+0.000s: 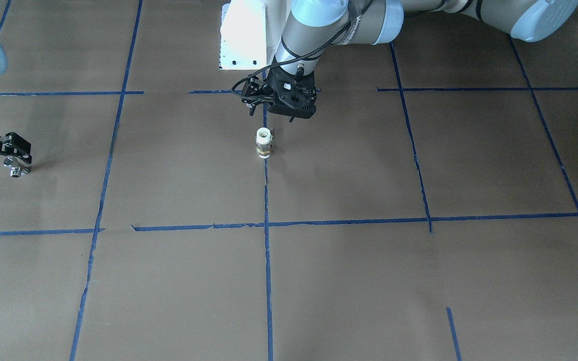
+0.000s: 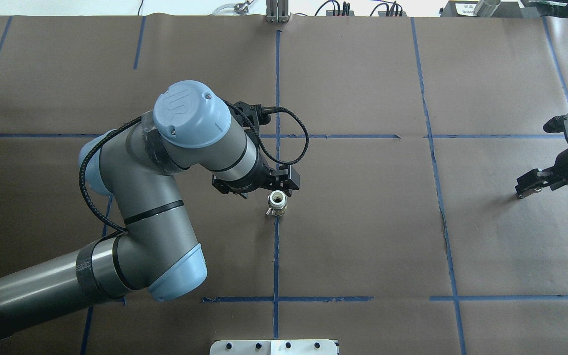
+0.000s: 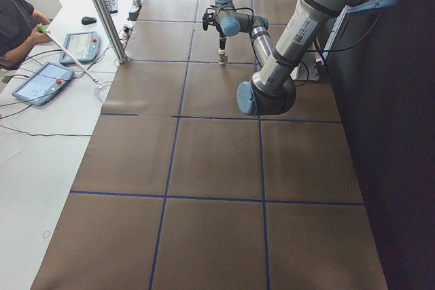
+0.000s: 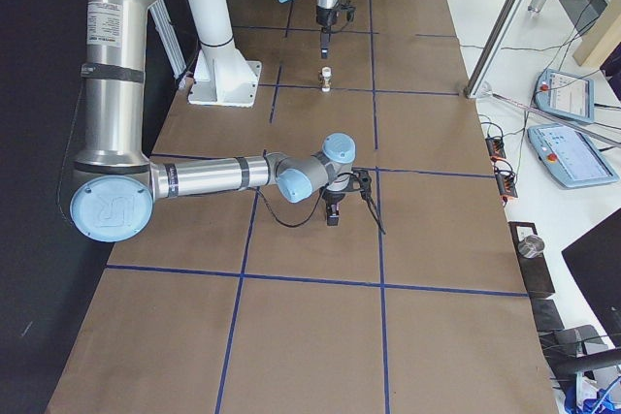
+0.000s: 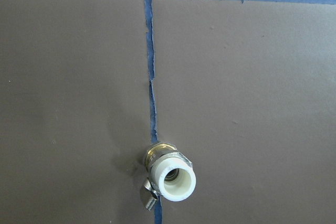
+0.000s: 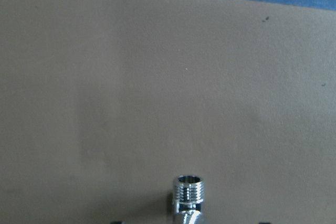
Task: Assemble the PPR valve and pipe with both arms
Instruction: 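Release the valve with the left gripper while the right gripper grasps the chrome fitting, then carry the chrome fitting with the right gripper above the valve while the left arm withdraws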
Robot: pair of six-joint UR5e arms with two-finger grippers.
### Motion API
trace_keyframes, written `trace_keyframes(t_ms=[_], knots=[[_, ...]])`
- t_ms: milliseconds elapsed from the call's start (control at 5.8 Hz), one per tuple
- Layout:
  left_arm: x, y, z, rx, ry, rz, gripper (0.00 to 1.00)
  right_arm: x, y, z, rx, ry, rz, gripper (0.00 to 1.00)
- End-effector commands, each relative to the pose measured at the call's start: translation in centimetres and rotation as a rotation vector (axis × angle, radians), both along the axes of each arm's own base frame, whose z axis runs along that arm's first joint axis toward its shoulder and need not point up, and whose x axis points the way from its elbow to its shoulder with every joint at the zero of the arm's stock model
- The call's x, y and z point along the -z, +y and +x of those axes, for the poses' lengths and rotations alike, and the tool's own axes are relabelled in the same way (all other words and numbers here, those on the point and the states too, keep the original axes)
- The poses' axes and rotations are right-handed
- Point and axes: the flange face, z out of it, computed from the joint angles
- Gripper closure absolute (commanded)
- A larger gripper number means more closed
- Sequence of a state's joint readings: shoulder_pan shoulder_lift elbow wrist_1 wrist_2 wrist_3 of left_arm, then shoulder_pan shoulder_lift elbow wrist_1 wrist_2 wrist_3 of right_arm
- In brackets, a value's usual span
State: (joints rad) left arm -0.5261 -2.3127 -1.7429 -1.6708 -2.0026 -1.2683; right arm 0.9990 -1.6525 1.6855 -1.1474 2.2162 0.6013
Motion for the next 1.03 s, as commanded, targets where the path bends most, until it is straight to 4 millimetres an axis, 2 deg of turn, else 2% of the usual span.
trace_keyframes(t_ms=[0,172,345,517,690,862], knots=[[0.3,-0.1,-0.5,0.004,0.008,0.004,0.05,-0.1,0.0,-0.1,0.001,0.002,0.001,0.93],[0.5,-0.3,-1.0,0.013,0.013,0.006,0.05,0.2,0.0,-0.1,0.002,-0.002,0.006,1.0],[0.1,-0.3,-1.5,0.015,0.012,0.006,0.05,0.6,0.0,-0.1,0.004,-0.006,0.013,1.0],[-0.1,-0.3,-3.3,0.03,0.025,0.014,0.05,3.8,0.1,-0.2,0.006,-0.045,0.055,1.0],[0.0,-0.3,-5.5,0.047,0.045,0.026,0.05,10.2,0.5,-0.8,-0.012,-0.119,0.105,1.0],[-0.9,0.4,-7.6,0.056,0.054,0.032,0.05,19.2,1.8,-5.9,-0.102,-0.238,0.003,1.0]])
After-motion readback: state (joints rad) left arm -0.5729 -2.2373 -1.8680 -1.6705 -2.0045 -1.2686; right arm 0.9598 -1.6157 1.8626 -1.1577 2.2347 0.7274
